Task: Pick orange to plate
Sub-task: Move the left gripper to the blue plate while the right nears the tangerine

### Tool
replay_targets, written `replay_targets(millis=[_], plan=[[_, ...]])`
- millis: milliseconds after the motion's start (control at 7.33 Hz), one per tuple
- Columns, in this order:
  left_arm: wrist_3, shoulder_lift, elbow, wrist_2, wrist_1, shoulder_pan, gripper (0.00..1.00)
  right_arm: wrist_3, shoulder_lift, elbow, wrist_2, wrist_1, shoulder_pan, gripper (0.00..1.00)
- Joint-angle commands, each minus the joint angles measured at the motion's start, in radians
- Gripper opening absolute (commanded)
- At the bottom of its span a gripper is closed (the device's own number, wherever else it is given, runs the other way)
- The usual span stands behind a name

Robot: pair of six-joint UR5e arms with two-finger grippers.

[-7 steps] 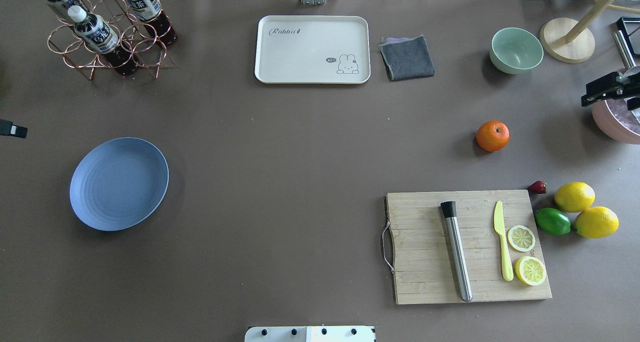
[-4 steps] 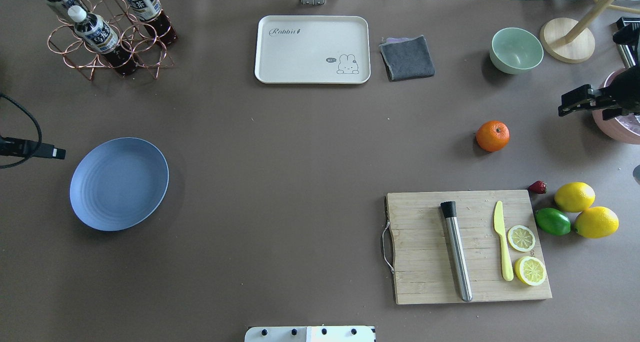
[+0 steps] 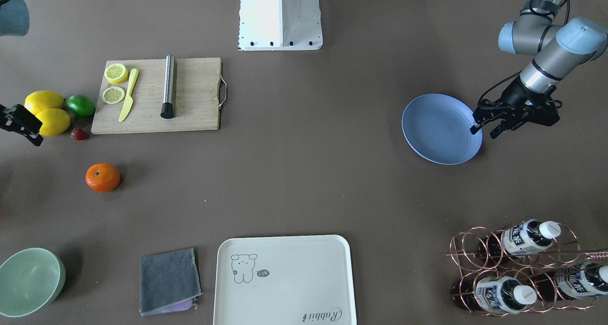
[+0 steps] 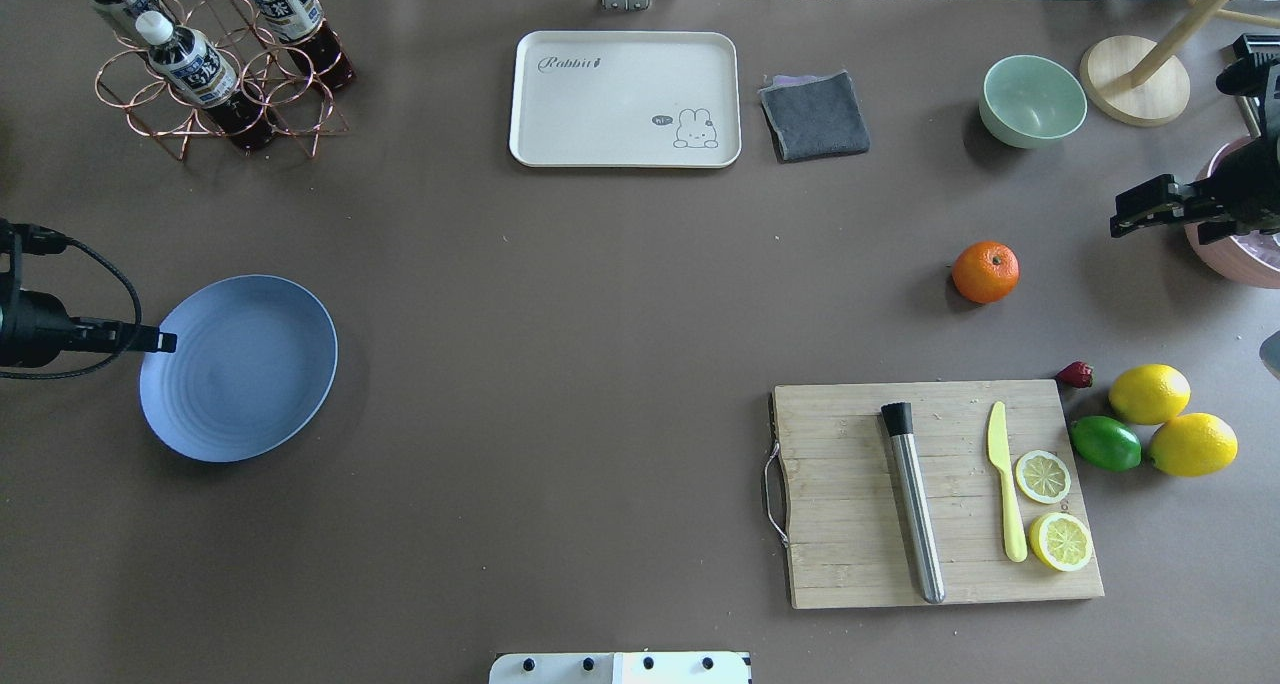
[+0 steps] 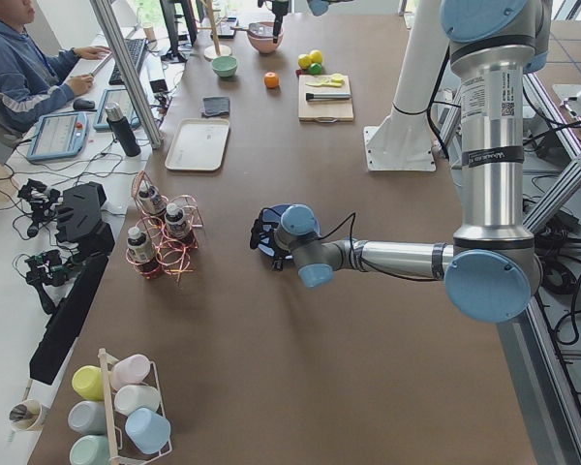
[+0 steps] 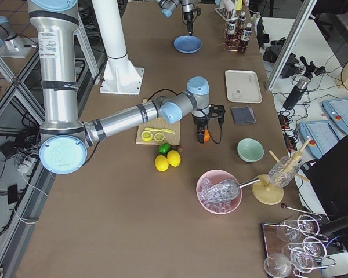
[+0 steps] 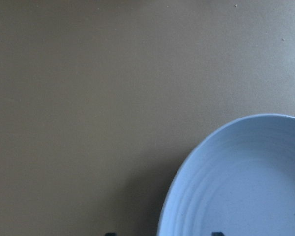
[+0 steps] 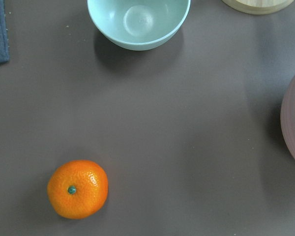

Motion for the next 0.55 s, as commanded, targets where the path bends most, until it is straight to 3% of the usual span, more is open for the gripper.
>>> replay_targets(millis=[0,136,409], plan=[[-0.002,-0.001,0.005,0.022,-0.012,0.027,0.67,0.0,0.0,0.0,-0.007,0.0,-0.006,1.0],[-0.003,-0.001,0.005,0.042,-0.012,0.044,0.61,0.0,0.0,0.0,-0.007,0.0,-0.006,1.0],[0.0,0.002,0.01,0.056,-0.027,0.064,0.21,0.0,-0.002,-0.002,-0.007,0.0,-0.008,1.0]])
